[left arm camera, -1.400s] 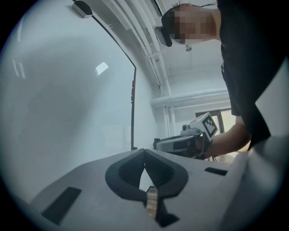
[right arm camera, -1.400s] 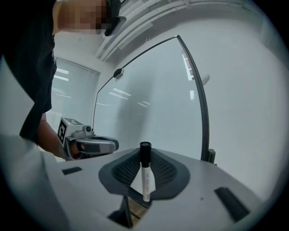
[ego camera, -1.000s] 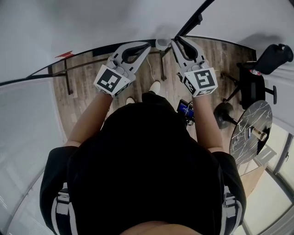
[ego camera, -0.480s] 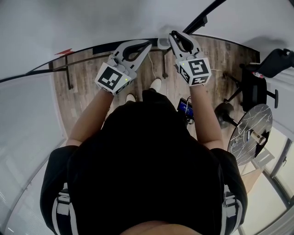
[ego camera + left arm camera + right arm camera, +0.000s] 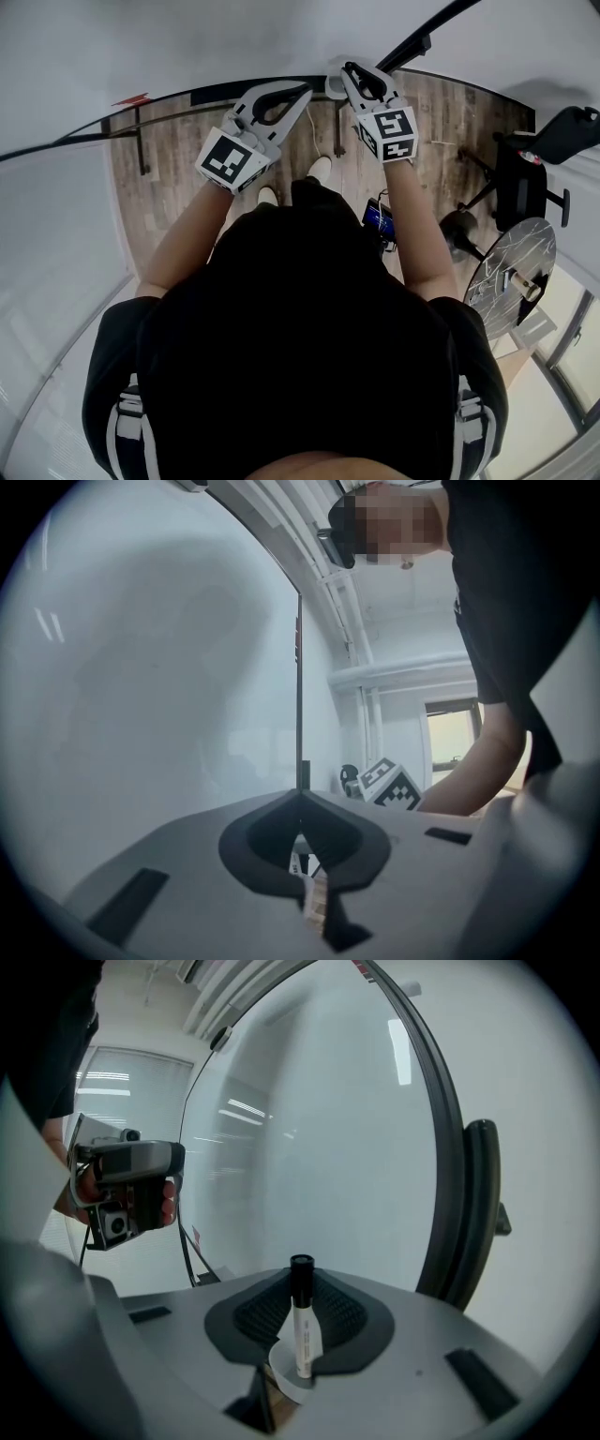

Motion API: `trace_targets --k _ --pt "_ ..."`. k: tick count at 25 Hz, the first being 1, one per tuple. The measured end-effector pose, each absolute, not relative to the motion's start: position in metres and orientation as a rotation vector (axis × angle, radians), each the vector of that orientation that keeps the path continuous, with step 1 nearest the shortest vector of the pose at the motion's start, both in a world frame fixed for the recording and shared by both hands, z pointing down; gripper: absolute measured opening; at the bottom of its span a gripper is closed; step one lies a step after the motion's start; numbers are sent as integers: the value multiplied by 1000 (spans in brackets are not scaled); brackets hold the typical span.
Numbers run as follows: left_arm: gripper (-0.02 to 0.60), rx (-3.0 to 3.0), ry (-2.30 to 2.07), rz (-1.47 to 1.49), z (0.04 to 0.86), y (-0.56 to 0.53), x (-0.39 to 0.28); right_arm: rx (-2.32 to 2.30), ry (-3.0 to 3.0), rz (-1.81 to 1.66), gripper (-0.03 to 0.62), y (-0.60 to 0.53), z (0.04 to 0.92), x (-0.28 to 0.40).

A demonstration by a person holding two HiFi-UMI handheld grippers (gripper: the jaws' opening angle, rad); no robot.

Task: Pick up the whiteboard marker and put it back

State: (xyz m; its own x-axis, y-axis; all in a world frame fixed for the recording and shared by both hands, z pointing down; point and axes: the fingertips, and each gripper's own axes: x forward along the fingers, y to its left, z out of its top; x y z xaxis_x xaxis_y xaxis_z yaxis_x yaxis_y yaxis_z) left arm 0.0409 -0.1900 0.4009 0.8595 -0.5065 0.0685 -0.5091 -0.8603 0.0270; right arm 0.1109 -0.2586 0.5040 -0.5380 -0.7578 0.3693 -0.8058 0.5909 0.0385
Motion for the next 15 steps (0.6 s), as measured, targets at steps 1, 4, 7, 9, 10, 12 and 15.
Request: trace_targets --k 1,4,7,9,10,12,15 --pt "3 2983 -821 92 400 -189 40 1260 -2469 197 66 -258 507 111" --pt "3 2967 -833 110 400 -187 37 1240 -2448 204 66 -258 517 110" --pt "3 2961 -839 125 404 -187 35 1223 -2430 211 66 -258 529 109" --pt "3 2960 -843 114 404 -187 34 1213 -2421 213 66 -259 536 108" --pt "3 2960 -846 108 403 -187 34 1209 -2416 216 66 -259 539 108" --pt "3 2956 -849 110 403 -187 34 1204 -2406 223 66 -261 544 108" --pt "3 2950 -855 117 402 -187 31 1198 -2388 235 66 -263 551 107"
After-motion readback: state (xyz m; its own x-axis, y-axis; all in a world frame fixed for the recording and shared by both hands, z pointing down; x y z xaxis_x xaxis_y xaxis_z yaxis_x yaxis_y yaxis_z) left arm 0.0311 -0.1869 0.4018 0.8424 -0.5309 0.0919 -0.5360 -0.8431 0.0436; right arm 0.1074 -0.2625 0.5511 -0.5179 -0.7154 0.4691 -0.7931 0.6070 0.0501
